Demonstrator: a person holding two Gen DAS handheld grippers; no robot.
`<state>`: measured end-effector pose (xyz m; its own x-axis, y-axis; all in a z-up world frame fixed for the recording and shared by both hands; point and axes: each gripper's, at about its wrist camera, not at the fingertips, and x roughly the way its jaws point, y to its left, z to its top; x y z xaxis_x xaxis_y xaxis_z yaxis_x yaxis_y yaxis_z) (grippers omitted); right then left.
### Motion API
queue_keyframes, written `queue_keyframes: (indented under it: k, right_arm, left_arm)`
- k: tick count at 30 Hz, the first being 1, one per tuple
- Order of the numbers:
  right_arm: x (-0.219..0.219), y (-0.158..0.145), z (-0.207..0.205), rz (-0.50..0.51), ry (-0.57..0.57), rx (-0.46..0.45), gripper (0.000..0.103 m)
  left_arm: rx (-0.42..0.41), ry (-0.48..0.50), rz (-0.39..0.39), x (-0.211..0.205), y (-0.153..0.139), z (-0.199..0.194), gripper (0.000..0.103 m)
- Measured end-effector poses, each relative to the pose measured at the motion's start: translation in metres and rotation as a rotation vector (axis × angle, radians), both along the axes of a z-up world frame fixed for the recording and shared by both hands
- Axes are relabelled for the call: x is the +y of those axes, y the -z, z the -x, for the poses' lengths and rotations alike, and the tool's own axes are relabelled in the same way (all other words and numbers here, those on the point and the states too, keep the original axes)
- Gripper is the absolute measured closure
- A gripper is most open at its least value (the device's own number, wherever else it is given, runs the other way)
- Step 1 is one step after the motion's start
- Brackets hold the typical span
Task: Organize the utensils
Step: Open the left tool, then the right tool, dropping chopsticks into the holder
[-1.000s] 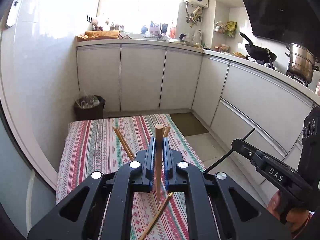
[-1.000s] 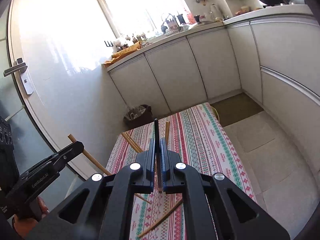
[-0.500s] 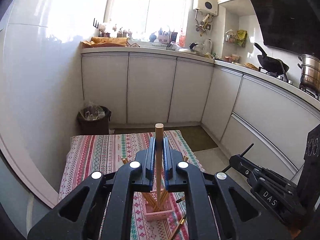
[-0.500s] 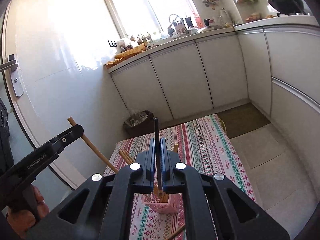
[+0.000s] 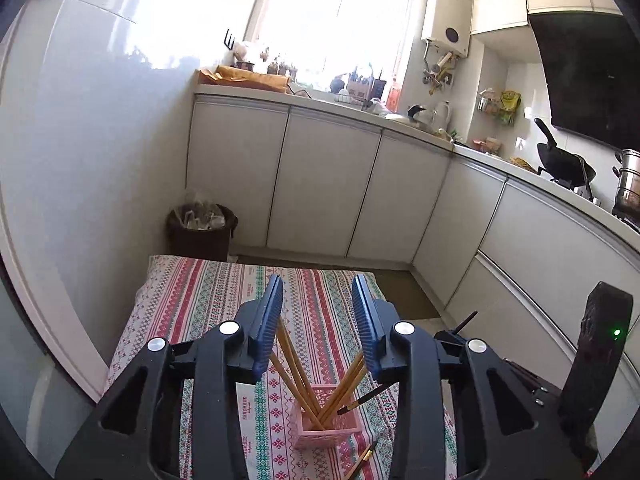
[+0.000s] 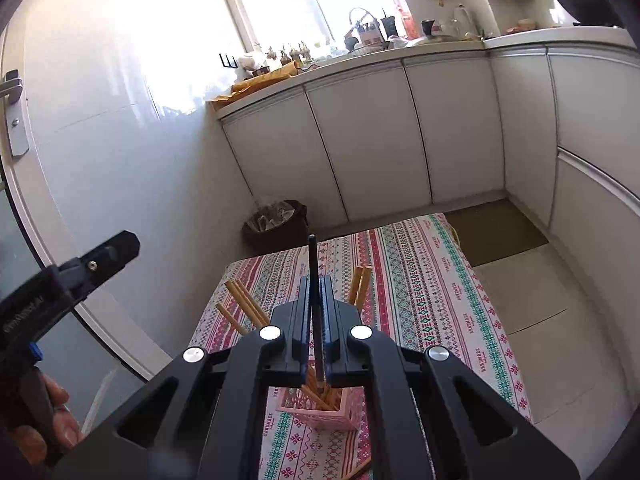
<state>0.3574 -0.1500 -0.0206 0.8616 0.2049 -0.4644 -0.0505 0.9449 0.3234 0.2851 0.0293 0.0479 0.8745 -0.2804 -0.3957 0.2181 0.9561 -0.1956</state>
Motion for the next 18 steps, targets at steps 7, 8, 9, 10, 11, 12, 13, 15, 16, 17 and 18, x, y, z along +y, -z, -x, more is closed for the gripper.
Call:
queue_keyframes:
  k: [7,8,9,10,11,12,13,15,16,17,18]
  right_arm:
    - [-0.001,0.003,0.005,0.043,0.057,0.024,0.094]
    - [-0.002,0.003,0.006,0.045,0.06,0.025,0.094]
    - [-0.003,0.003,0.007,0.046,0.063,0.026,0.094]
    - [-0.004,0.002,0.007,0.045,0.064,0.028,0.094]
    - [-0.006,0.002,0.008,0.041,0.066,0.03,0.091]
    - [-0.007,0.001,0.01,0.036,0.071,0.029,0.078]
    - [-0.008,0.001,0.012,0.031,0.081,0.025,0.07]
    - [-0.011,-0.001,0.019,0.026,0.103,0.006,0.058]
    - [-0.012,-0.002,0.021,0.024,0.107,0.003,0.058]
    - [-0.013,-0.003,0.022,0.021,0.108,0.005,0.057]
    - [-0.015,-0.003,0.023,0.015,0.11,0.007,0.055]
  left_arm:
    - [0.034,-0.018,-0.044,0.0,0.009,0.001,0.066]
    - [0.041,-0.016,-0.047,-0.001,0.011,0.001,0.066]
    - [0.043,-0.015,-0.051,-0.002,0.011,0.002,0.066]
    - [0.044,-0.014,-0.058,-0.003,0.012,0.003,0.066]
    - [0.043,-0.015,-0.063,-0.003,0.012,0.003,0.064]
    - [0.044,-0.015,-0.068,-0.003,0.013,0.004,0.062]
    - [0.045,-0.018,-0.077,-0.004,0.013,0.006,0.06]
    - [0.046,-0.027,-0.089,-0.005,0.016,0.008,0.047]
    - [0.045,-0.029,-0.095,-0.006,0.017,0.01,0.045]
    - [0.047,-0.031,-0.102,-0.006,0.019,0.01,0.044]
    - [0.052,-0.033,-0.111,-0.006,0.021,0.011,0.043]
